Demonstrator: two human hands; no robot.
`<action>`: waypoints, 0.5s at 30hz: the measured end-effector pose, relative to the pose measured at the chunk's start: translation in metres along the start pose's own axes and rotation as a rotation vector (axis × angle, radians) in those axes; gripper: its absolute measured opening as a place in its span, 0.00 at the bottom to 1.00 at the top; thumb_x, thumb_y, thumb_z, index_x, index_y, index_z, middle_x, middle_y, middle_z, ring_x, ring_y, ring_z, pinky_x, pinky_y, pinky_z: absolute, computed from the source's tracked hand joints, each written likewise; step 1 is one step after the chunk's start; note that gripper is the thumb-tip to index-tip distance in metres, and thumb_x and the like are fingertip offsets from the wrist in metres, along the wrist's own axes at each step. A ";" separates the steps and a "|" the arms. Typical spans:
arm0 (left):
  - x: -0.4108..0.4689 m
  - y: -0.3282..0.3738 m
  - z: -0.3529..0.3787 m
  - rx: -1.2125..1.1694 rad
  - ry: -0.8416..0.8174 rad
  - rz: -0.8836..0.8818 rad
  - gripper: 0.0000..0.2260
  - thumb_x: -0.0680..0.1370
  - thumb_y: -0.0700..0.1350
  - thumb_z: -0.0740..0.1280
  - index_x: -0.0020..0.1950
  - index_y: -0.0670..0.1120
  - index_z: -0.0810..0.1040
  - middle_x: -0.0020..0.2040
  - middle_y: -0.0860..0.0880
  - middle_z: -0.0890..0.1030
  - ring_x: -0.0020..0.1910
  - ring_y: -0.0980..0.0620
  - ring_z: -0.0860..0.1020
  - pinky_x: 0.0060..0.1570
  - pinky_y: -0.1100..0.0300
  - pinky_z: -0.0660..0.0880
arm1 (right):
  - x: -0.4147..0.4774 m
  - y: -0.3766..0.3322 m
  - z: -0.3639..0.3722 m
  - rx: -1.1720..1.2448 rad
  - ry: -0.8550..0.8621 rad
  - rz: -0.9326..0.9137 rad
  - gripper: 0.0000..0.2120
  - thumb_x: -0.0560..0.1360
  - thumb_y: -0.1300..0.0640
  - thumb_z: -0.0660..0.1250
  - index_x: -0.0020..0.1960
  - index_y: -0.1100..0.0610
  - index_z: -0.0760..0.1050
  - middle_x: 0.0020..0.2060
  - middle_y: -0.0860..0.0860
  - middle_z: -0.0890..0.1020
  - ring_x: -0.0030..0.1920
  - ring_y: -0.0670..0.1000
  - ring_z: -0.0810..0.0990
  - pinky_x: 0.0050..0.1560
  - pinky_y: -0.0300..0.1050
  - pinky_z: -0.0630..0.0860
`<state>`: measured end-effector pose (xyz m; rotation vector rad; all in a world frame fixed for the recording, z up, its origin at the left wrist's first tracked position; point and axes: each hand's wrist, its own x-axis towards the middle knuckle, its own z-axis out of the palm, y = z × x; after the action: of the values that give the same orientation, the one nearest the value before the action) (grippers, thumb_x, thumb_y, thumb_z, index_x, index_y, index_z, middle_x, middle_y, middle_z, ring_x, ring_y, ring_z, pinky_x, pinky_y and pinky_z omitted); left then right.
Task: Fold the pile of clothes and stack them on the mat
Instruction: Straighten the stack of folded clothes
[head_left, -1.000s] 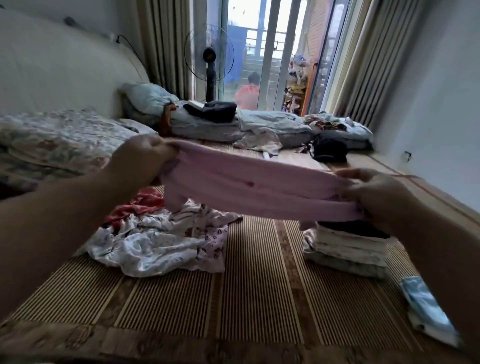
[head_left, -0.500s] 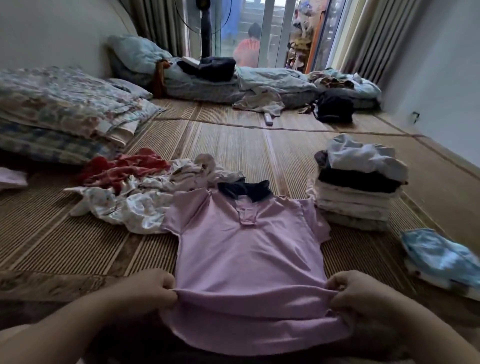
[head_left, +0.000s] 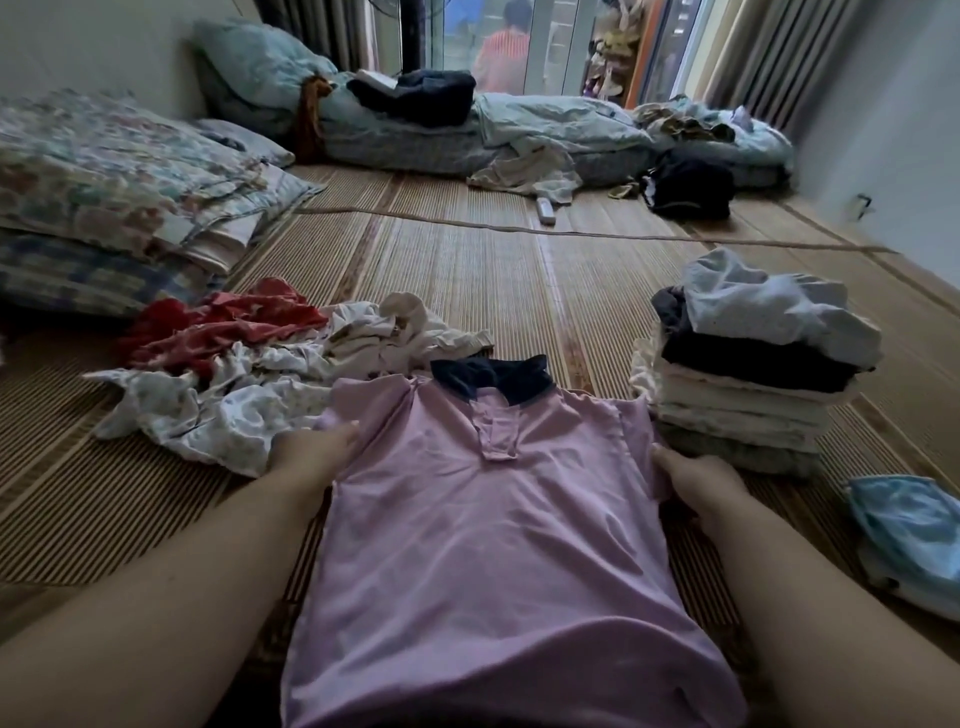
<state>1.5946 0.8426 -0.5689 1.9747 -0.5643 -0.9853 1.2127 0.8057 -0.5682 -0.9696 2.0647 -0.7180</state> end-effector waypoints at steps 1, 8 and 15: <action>0.013 -0.004 0.004 -0.079 0.046 -0.021 0.39 0.55 0.59 0.77 0.59 0.39 0.77 0.53 0.42 0.82 0.49 0.44 0.81 0.53 0.49 0.79 | 0.005 -0.001 0.003 -0.034 0.003 0.004 0.24 0.70 0.45 0.71 0.54 0.64 0.80 0.50 0.60 0.83 0.50 0.59 0.80 0.52 0.50 0.77; 0.018 -0.010 -0.010 -0.473 -0.090 -0.171 0.06 0.75 0.42 0.68 0.50 0.41 0.79 0.43 0.41 0.82 0.40 0.44 0.80 0.39 0.52 0.78 | 0.000 -0.010 -0.004 0.459 -0.138 0.033 0.06 0.68 0.65 0.66 0.43 0.63 0.81 0.40 0.60 0.83 0.40 0.58 0.80 0.44 0.50 0.77; -0.028 0.016 -0.013 -0.726 0.030 0.130 0.05 0.75 0.40 0.63 0.40 0.47 0.74 0.34 0.49 0.78 0.34 0.54 0.76 0.32 0.62 0.73 | -0.022 -0.025 -0.001 0.628 0.147 -0.167 0.11 0.70 0.69 0.64 0.33 0.57 0.74 0.30 0.55 0.76 0.35 0.54 0.75 0.28 0.39 0.70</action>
<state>1.5885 0.8591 -0.5392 1.2873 -0.2550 -0.9098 1.2317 0.8092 -0.5412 -0.7376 1.7058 -1.4517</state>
